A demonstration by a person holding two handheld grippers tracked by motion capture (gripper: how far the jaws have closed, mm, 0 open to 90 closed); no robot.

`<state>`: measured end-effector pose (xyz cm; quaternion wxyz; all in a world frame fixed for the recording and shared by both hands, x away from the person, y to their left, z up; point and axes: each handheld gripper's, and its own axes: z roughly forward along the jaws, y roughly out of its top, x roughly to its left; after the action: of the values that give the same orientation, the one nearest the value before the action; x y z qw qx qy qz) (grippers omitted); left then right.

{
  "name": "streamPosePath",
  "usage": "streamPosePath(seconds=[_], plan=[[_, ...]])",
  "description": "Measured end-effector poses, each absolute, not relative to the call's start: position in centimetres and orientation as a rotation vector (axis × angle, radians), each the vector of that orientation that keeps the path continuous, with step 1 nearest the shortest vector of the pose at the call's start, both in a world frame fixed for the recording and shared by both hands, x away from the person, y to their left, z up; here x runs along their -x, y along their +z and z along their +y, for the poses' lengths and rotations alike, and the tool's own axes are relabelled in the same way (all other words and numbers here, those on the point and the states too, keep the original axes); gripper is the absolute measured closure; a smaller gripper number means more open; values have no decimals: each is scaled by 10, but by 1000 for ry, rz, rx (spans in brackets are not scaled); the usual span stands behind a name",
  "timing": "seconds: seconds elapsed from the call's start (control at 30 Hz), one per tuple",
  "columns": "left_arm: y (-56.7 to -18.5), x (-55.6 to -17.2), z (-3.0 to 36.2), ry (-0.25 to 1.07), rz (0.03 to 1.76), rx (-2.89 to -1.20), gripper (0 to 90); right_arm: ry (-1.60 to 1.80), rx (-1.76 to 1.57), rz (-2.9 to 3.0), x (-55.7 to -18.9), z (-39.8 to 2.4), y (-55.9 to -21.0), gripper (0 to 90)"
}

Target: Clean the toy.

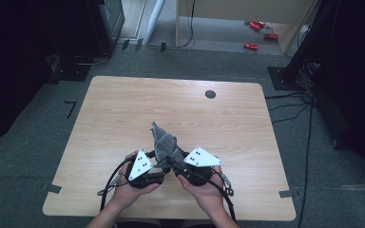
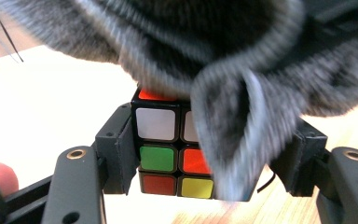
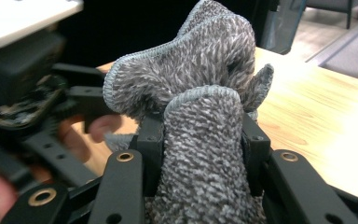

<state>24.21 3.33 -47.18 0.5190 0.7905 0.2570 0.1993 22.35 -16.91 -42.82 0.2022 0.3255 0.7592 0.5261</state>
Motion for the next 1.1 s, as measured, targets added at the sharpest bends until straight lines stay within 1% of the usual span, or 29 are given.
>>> streamPosePath(seconds=[0.13,0.33,0.57,0.77,0.97,1.1], plan=[[-471,-243,35,470,617,-1879,345,1466,-801,2157,-218,-157,-424,617],[-470,-243,35,471,608,-1881,345,1471,-958,2096,-230,-178,-424,619],[-469,-245,38,484,609,-1887,345,1500,-832,2154,-216,-160,-423,619],[-468,-243,35,497,584,-1895,345,1483,-944,2099,-225,-176,-424,621],[-467,-243,36,501,584,-1898,345,1491,-841,2148,-214,-160,-421,620],[-467,-243,36,500,580,-1895,345,1466,-904,2113,-222,-169,-422,621]])
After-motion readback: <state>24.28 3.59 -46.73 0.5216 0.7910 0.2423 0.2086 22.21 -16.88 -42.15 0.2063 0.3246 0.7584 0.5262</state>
